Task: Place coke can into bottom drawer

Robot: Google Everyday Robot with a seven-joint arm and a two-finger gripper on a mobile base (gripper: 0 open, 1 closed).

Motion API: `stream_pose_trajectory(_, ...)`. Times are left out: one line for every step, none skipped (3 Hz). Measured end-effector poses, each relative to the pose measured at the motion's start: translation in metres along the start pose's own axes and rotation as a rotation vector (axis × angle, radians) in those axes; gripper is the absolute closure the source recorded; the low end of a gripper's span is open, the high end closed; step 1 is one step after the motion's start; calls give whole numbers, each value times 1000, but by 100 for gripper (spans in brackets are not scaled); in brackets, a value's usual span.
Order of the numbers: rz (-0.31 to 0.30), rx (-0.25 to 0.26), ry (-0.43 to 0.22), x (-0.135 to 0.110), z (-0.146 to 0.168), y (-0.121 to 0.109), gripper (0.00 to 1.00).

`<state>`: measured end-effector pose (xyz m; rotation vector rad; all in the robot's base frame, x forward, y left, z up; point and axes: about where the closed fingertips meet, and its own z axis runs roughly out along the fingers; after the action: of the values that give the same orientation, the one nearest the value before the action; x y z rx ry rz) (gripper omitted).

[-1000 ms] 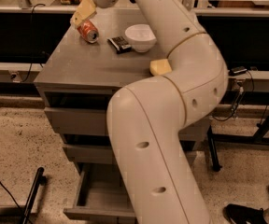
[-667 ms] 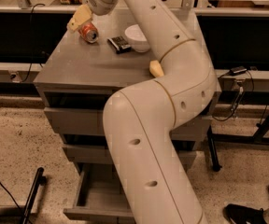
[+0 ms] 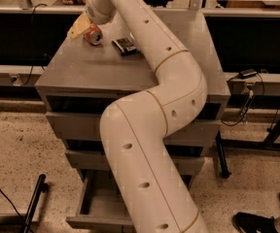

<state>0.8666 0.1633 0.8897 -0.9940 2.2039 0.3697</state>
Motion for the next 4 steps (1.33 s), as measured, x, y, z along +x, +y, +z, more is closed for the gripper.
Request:
stream_pose_trajectory(16,39,5,-3,14,-2,0)
stream_pose_trajectory(47,78,8,0,25,-12,0)
stream_pose_trajectory(87,74,-8,9,34,-24,0)
stream_pose_trajectory(98,87,-22,12,37,-34,18)
